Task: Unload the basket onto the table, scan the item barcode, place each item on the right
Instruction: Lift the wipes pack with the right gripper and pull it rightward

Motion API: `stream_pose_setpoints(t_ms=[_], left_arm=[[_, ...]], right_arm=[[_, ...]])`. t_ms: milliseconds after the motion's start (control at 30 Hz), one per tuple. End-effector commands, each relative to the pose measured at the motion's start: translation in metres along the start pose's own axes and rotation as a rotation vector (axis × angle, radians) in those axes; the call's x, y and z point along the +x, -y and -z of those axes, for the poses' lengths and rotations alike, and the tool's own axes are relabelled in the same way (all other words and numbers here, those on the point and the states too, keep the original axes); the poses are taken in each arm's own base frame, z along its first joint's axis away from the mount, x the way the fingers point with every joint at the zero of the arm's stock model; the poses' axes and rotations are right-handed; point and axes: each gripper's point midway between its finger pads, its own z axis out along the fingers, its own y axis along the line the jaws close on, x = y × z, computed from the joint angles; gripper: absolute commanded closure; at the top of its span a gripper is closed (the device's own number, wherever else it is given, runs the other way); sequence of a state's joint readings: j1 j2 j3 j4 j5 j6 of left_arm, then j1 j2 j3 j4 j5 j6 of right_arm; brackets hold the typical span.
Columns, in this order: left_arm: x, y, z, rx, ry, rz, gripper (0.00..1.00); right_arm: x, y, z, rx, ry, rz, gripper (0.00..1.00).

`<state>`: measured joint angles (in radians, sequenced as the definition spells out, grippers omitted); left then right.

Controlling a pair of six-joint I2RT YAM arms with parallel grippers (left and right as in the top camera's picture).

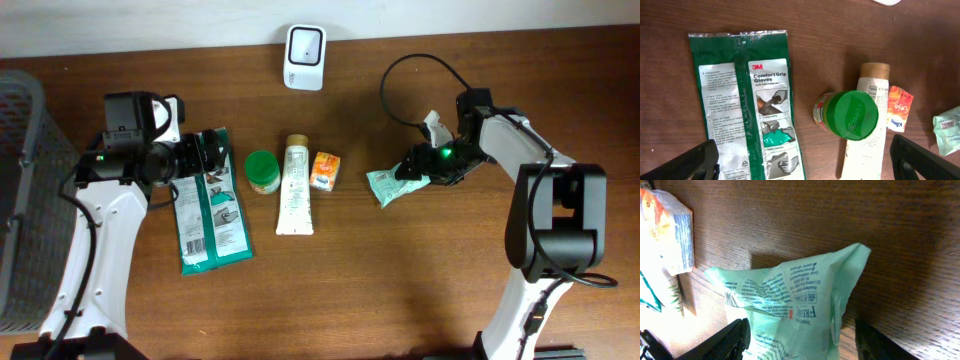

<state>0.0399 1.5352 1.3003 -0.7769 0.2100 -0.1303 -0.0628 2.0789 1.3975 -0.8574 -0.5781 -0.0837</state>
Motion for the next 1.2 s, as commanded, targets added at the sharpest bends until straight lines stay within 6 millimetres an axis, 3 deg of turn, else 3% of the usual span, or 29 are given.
stream_pose_setpoints(t_ms=[0,233,300,433,600,700,833,967,1167], left_arm=[[-0.003,0.002,0.003,0.005,0.012,-0.019,0.01],[-0.003,0.002,0.003,0.006,0.012,-0.019,0.01],[-0.003,0.002,0.003,0.005,0.012,-0.019,0.0],[-0.003,0.002,0.003,0.005,0.012,-0.019,0.01],[-0.003,0.002,0.003,0.005,0.012,-0.019,0.01],[-0.003,0.002,0.003,0.005,0.012,-0.019,0.01],[-0.003,0.002,0.003,0.005,0.012,-0.019,0.01],[-0.003,0.002,0.003,0.005,0.012,-0.019,0.0],[-0.003,0.002,0.003,0.005,0.012,-0.019,0.01]], right_arm=[[0.018,0.003,-0.015,-0.021,-0.044,-0.007,0.35],[0.028,0.008,-0.024,-0.021,-0.051,-0.015,0.36],[0.026,0.009,-0.025,-0.021,-0.044,-0.01,0.41],[0.024,0.009,-0.025,-0.021,-0.036,-0.006,0.59],[0.015,0.004,-0.023,-0.045,-0.006,0.01,0.92],[0.006,0.001,-0.015,-0.056,0.011,-0.035,0.96],[-0.012,-0.029,0.014,-0.151,0.038,-0.026,0.96],[-0.024,-0.056,0.055,-0.159,0.072,0.008,0.96],[-0.02,-0.11,0.128,-0.187,0.16,0.095,0.96]])
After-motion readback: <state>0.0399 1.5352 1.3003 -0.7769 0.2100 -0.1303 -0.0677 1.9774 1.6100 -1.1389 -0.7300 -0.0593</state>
